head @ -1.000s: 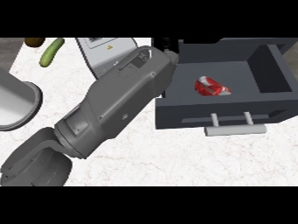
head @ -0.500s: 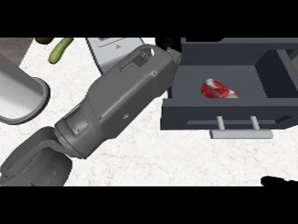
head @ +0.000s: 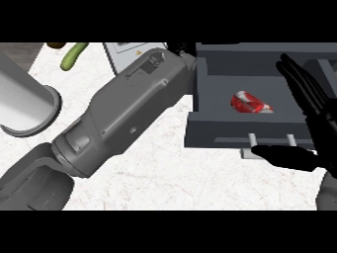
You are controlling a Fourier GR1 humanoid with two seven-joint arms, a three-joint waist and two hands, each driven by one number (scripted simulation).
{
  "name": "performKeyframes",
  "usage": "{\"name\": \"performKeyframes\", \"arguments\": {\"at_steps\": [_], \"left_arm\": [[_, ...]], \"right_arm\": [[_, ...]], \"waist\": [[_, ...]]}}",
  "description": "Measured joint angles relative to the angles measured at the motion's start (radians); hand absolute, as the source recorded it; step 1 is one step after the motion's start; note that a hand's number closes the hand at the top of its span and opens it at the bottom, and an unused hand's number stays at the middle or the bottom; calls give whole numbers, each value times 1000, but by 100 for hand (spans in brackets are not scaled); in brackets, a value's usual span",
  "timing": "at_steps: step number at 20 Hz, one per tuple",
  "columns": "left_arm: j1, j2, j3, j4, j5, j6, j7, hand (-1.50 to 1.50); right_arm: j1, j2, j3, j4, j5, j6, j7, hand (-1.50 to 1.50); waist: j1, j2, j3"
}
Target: Pick up the can, place it into the drawer and close the drawer
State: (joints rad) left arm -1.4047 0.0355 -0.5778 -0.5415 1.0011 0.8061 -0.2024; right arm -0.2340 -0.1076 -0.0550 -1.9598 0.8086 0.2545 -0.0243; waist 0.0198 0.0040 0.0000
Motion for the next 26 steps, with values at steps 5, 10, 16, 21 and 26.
{"name": "performKeyframes", "arguments": {"at_steps": [5, 10, 16, 21, 26], "left_arm": [[32, 46, -10, -55, -29, 6, 39, -150], [66, 105, -16, -122, -54, 13, 84, -150], [114, 177, -15, -214, -87, 31, 140, -150], [166, 230, -14, -297, -110, 28, 174, -150], [197, 282, -8, -363, -130, 24, 214, -150]], "right_arm": [[-129, -24, 51, 214, 128, -67, -25, -150], [-212, -45, 88, 424, 248, -154, -55, -150], [-311, -25, 78, 709, 339, -319, -79, -150], [-413, -23, 53, 941, 410, -462, -89, -150], [-513, -31, 18, 1128, 456, -592, -99, -150]], "waist": [[14, -2, 0], [18, -3, 0], [19, -1, 0], [24, -6, -6], [30, -10, -12]]}}
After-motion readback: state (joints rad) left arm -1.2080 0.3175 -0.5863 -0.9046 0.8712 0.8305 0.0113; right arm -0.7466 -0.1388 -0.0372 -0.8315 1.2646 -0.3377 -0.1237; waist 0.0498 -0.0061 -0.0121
